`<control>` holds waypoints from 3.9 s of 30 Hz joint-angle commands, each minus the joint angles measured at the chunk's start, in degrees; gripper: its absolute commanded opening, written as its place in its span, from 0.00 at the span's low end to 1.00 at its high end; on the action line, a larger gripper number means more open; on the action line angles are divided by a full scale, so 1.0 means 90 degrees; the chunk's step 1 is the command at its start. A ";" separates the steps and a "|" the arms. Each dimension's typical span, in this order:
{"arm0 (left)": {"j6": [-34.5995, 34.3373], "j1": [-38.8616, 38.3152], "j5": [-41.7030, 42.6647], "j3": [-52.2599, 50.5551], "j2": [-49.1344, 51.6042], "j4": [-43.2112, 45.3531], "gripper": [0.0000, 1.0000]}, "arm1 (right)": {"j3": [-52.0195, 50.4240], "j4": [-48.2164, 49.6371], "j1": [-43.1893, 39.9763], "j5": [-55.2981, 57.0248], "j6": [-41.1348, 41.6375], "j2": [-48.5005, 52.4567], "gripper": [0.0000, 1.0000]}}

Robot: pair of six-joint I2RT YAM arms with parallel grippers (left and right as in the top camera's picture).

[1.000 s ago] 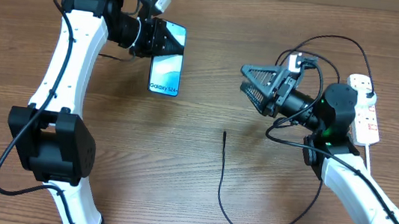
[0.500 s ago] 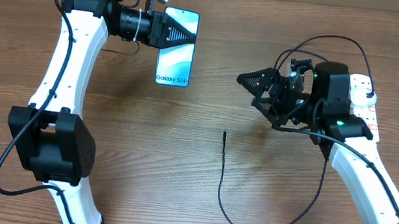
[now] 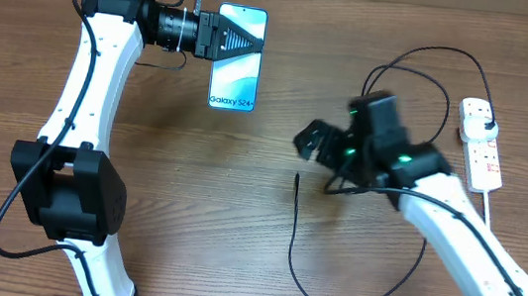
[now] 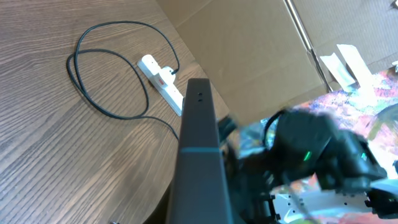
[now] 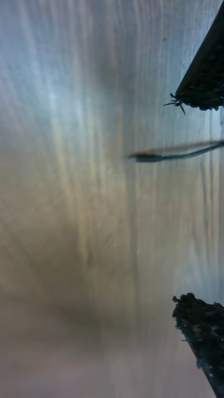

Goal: Plug charger to phone and switch on socket
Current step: 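Lower the right gripper to the black cable's plug end on the table, then grasp the black cable just behind the USB-C plug with the right gripper, then lift the USB-C plug toward the phone's bottom port with the right gripper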

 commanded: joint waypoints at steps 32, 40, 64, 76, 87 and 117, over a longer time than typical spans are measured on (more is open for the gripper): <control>0.0092 0.0075 0.0158 0.0061 0.0049 0.0192 0.04 | 0.0155 0.0216 0.0991 0.1192 -0.0304 0.2358 0.59; 0.0095 0.0075 0.0129 0.0061 0.0049 0.0199 0.04 | 0.0155 0.0216 0.1161 0.1149 -0.0301 0.2397 0.46; -0.0508 0.0078 0.0270 0.0061 0.0049 0.0738 0.04 | 0.0374 0.0333 0.1088 0.0362 -0.0301 0.2395 0.04; -0.3701 0.0413 0.0857 0.0061 0.0049 0.3745 0.04 | 0.0491 0.2861 0.0274 -0.5158 -0.0588 0.2395 0.04; -0.5280 0.0532 0.0605 0.0061 0.0049 0.5321 0.04 | 0.0491 0.6006 -0.0374 -0.7009 0.1212 0.2395 0.04; -0.8794 0.0029 -0.1173 0.0061 0.0049 0.7497 0.04 | 0.0491 1.2199 -0.0753 -0.5372 0.6033 0.2395 0.04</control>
